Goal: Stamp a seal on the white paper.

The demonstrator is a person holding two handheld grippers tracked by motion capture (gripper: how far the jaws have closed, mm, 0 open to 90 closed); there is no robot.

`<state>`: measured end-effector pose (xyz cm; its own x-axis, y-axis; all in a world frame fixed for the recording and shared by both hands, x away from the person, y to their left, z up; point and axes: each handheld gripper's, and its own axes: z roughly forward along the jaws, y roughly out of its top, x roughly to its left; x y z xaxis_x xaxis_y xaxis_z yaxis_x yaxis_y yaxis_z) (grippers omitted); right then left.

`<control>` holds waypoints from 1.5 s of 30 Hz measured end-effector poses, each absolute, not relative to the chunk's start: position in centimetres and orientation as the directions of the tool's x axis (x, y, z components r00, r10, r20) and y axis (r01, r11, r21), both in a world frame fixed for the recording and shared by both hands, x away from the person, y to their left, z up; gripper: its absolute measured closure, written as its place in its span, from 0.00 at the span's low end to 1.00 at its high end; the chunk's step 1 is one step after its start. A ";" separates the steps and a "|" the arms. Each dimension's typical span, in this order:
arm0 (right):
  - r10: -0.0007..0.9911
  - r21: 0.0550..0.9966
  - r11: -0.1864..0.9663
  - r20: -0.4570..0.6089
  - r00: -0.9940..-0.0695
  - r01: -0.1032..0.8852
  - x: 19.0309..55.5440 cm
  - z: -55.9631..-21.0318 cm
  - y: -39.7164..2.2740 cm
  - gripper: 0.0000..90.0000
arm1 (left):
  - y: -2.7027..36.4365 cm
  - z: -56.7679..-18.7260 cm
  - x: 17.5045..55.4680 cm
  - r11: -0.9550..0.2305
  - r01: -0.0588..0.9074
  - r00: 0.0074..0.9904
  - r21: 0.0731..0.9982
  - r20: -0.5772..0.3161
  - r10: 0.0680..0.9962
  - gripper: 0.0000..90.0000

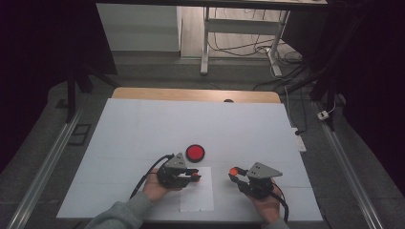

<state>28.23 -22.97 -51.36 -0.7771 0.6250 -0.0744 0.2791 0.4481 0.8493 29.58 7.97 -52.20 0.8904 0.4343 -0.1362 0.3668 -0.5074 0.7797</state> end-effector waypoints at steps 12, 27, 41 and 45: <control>0.622 0.850 0.446 -0.071 -0.780 0.279 28.2 -51.4 -22.9 0.72 | 7.7 -52.6 29.6 -0.523 0.367 0.890 0.769 -0.128 0.437 0.80; 0.621 0.849 0.448 -0.071 -0.780 0.279 28.2 -51.4 -22.9 0.72 | 7.5 -53.1 29.5 -0.552 0.352 0.892 0.756 -0.091 0.444 0.80; 0.624 0.851 0.444 -0.068 -0.779 0.281 28.2 -51.3 -22.9 0.72 | 7.2 -53.4 29.0 -0.563 0.328 0.892 0.759 -0.053 0.448 0.81; 0.625 0.848 0.448 -0.072 -0.777 0.282 28.1 -51.3 -22.8 0.71 | 7.3 -53.6 28.8 -0.554 0.320 0.890 0.768 -0.043 0.454 0.81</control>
